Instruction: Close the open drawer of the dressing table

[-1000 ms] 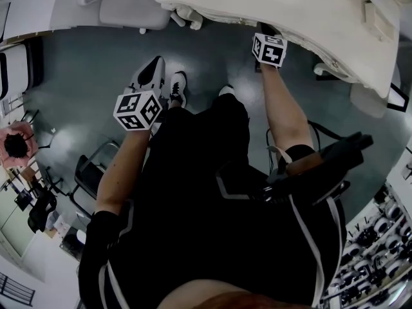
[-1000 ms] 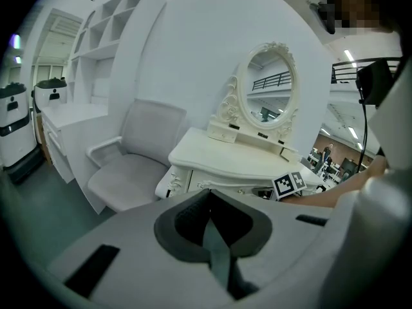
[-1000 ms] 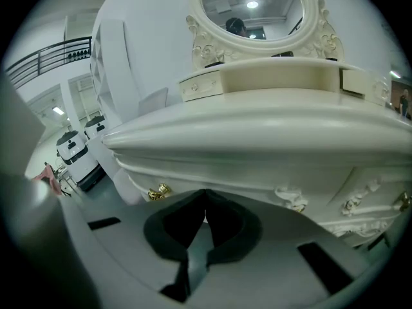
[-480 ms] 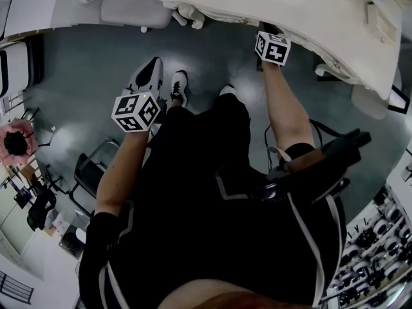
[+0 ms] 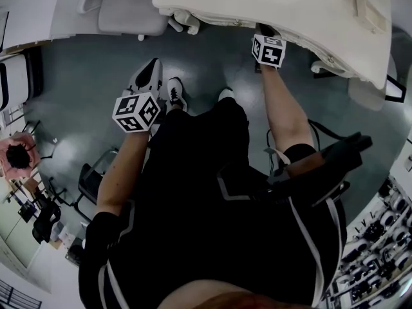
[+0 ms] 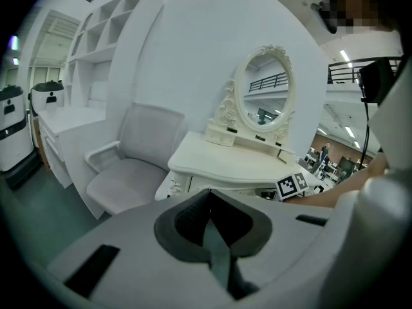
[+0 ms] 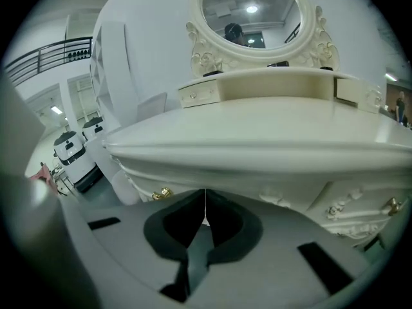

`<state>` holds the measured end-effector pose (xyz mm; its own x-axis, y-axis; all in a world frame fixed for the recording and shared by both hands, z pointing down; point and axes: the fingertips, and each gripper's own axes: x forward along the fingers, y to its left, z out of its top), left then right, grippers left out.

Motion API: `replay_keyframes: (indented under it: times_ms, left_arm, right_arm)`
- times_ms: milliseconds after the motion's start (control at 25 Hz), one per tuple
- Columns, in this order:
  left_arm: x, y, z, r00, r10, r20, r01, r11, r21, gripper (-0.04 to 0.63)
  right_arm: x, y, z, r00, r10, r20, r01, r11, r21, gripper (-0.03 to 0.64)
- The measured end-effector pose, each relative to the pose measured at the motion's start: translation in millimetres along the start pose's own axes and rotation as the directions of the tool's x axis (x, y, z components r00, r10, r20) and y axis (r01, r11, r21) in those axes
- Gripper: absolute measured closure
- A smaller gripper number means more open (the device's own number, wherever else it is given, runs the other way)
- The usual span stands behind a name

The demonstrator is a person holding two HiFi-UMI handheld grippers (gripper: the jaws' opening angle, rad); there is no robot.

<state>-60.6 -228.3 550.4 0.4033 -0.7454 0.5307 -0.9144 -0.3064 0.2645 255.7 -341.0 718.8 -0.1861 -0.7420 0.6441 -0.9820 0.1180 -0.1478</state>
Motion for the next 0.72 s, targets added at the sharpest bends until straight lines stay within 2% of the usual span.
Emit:
replay_keyframes:
  times_ms: [240,440,720]
  left_arm:
    - [13,4,20,0.998,-0.064,-0.005,0.064,0.996,0.064,0.591]
    - [17,10,40,0.988,-0.152,-0.005,0.152,0.986,0.071,0.591]
    - [17,12,79,0.965,-0.263,0.011,0.259,0.955,0.147,0.591]
  right_arm:
    - [-33,8,2,1.000,-0.004,-0.001,0.004,1.000,0.014,0.609]
    - [-68,28,20,0.999,-0.025,0.022,0.023,0.998,0.053,0.612]
    - [-129,65,77,0.992,-0.045,0.118,0.038,0.997,0.064,0.611]
